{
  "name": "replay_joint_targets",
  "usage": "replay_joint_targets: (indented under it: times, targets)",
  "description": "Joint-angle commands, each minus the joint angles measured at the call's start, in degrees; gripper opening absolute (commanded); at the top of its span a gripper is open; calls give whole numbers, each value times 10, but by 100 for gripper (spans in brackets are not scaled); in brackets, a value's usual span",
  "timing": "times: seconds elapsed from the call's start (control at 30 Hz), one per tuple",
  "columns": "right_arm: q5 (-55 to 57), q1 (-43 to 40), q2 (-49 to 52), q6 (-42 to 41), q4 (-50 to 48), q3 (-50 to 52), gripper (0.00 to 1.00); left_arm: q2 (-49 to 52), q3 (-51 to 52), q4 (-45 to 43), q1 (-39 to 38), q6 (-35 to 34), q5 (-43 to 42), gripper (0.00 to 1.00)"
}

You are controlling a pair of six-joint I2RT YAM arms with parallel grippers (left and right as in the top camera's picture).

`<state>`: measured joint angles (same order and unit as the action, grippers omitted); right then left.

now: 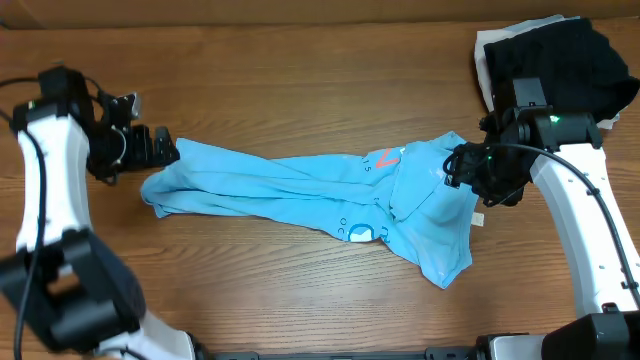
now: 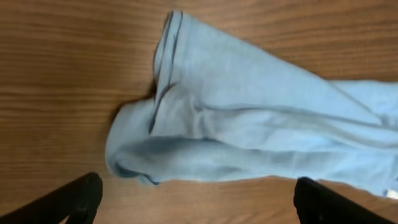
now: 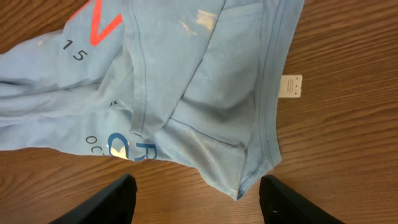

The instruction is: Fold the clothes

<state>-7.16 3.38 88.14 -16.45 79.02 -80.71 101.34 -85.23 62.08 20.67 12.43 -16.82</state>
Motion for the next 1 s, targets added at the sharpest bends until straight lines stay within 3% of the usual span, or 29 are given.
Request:
replay_joint_targets:
  times: [0.0, 0.2, 0.4, 0.7, 0.8, 0.87, 0.97]
  targets:
    - [-2, -1, -6, 3, -7, -11, 67, -73, 91, -73, -3, -2, 25, 100]
    - [-2, -1, -6, 3, -16, -11, 67, -43, 183, -200, -3, -2, 65, 100]
    - [-2, -1, -6, 3, -23, -11, 67, 16, 190, -238, -3, 48, 64, 100]
    - [-2, -1, -6, 3, -27, -11, 67, 96, 190, -277, -5, 58, 12, 98]
    - [-2, -1, -6, 3, -27, -11, 67, 108, 190, -273, -5, 51, -3, 91]
    - [-2, -1, -6, 3, -27, -11, 67, 109, 190, -261, -5, 47, -20, 82]
    - [-2, -1, -6, 3, -28, -11, 67, 109, 190, -241, -5, 47, -27, 53]
